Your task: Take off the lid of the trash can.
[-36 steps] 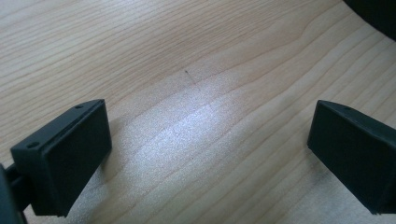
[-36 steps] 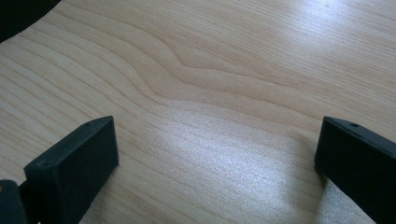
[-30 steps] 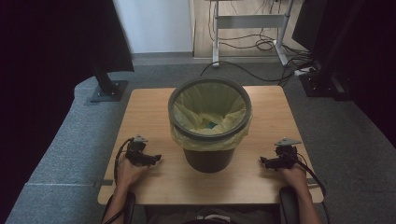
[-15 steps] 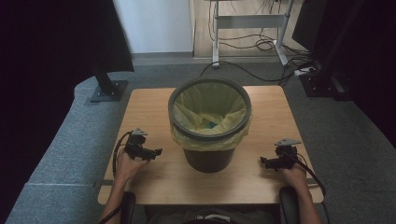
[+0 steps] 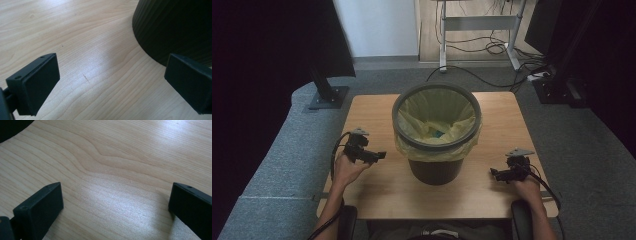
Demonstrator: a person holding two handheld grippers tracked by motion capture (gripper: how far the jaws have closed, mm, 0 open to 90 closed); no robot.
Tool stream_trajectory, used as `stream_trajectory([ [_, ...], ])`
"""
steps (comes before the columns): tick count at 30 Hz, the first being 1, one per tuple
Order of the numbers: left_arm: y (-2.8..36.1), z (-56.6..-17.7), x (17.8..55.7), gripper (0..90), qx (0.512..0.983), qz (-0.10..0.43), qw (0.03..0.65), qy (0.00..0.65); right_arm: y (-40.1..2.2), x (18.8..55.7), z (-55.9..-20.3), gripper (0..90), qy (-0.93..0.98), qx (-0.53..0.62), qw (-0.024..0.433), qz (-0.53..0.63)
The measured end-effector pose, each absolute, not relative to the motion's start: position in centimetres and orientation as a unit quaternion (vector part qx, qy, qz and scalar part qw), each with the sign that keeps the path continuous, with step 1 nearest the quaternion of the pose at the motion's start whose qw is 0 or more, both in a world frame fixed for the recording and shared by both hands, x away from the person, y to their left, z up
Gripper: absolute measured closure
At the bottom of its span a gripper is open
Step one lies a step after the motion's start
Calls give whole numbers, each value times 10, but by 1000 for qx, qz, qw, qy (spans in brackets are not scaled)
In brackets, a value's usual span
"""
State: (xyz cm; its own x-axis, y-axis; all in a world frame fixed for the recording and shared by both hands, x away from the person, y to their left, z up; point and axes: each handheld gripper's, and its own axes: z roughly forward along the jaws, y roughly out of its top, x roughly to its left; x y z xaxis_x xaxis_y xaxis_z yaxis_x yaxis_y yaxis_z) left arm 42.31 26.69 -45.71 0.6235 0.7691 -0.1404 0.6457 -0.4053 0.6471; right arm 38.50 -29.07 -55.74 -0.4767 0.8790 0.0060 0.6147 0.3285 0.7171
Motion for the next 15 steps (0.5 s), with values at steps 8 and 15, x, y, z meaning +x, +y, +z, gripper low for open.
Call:
stream_trajectory([
  [8,265,-436,429,0,836,86,338,423,-291,385,-557,0,792,471,197,336],
  [15,260,-416,433,0,839,86,341,416,-291,385,-557,0,792,470,197,336],
])
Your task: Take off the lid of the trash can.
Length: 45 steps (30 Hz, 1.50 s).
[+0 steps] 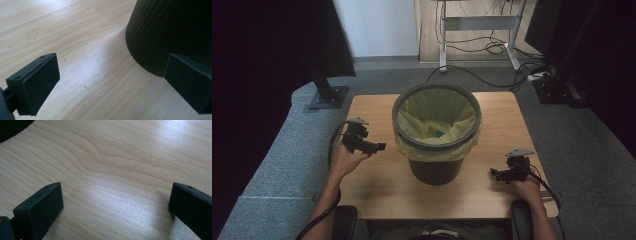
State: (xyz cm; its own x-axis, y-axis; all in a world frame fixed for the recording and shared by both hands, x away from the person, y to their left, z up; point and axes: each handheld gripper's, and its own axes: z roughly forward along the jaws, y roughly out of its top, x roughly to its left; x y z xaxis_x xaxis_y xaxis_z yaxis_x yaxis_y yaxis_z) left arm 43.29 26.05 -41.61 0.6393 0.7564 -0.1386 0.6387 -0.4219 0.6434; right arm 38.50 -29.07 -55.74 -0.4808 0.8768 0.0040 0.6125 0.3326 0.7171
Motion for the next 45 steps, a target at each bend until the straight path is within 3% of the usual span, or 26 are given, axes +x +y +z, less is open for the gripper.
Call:
stream_trajectory([
  [25,246,-323,453,7,849,121,339,387,-291,385,-557,0,792,470,197,336],
  [45,211,-260,475,42,858,132,335,366,-290,385,-557,0,793,468,195,337],
])
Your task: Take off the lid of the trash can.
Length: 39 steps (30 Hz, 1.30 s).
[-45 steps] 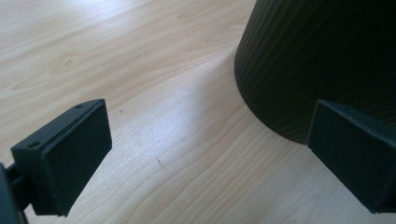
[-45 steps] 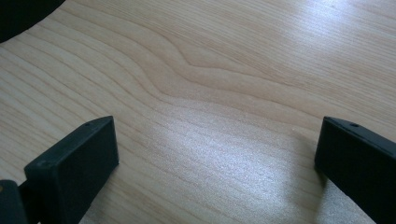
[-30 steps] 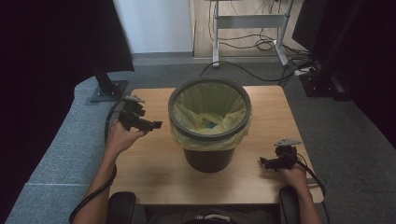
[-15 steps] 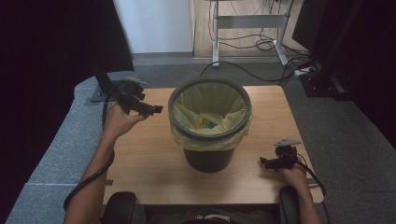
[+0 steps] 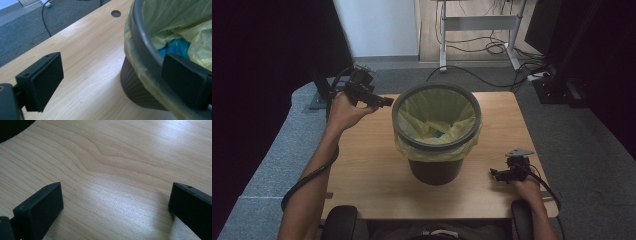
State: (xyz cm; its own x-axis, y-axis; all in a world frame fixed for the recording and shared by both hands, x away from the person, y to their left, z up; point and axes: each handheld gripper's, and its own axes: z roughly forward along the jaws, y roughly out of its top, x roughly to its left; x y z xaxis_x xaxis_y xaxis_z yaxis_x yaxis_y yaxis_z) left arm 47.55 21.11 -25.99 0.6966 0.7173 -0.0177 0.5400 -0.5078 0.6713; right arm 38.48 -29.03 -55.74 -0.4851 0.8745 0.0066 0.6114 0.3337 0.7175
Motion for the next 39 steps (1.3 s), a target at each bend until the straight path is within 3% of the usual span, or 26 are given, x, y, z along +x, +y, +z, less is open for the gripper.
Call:
stream_trajectory([
  [12,174,-255,491,196,871,125,319,351,-290,385,-557,0,795,465,194,338],
  [22,153,-264,503,461,883,120,290,349,-290,384,-557,0,796,463,192,339],
  [29,145,-262,501,741,884,109,284,355,-290,384,-557,0,797,462,191,339],
  [39,145,-246,502,783,868,88,307,379,-289,384,-557,0,797,462,191,339],
])
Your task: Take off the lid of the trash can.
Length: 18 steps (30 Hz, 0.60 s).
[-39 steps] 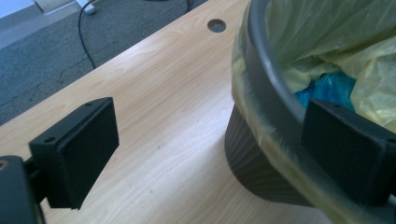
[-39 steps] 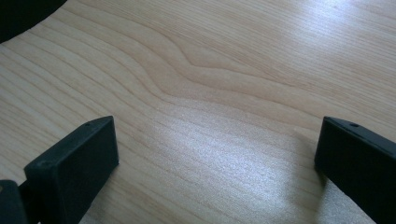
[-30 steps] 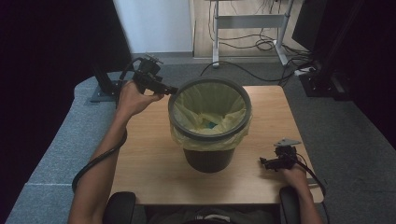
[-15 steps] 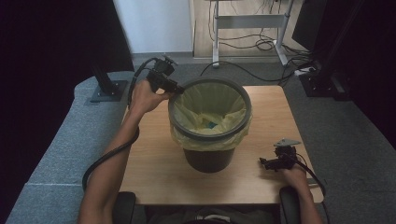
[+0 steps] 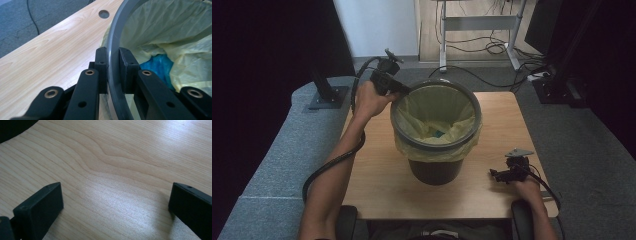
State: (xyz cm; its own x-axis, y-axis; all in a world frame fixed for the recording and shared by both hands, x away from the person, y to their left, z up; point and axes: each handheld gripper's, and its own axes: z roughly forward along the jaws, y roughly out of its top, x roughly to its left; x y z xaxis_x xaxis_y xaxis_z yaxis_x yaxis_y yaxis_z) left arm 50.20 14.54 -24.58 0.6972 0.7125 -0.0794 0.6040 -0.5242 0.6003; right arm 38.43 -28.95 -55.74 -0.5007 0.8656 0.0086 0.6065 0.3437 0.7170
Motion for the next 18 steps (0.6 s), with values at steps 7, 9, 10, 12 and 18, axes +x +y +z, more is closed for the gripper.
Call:
stream_trajectory([
  [7,157,-241,502,784,863,73,313,390,-289,384,-557,0,798,461,191,339],
  [9,163,-241,502,784,860,74,315,395,-289,384,-557,0,798,461,191,339],
  [10,166,-241,502,784,857,74,317,399,-289,384,-557,0,798,461,191,339],
  [12,171,-241,501,784,855,74,318,403,-289,384,-557,0,798,460,191,339],
  [18,188,-240,499,784,848,71,323,413,-289,384,-557,0,798,460,191,339],
])
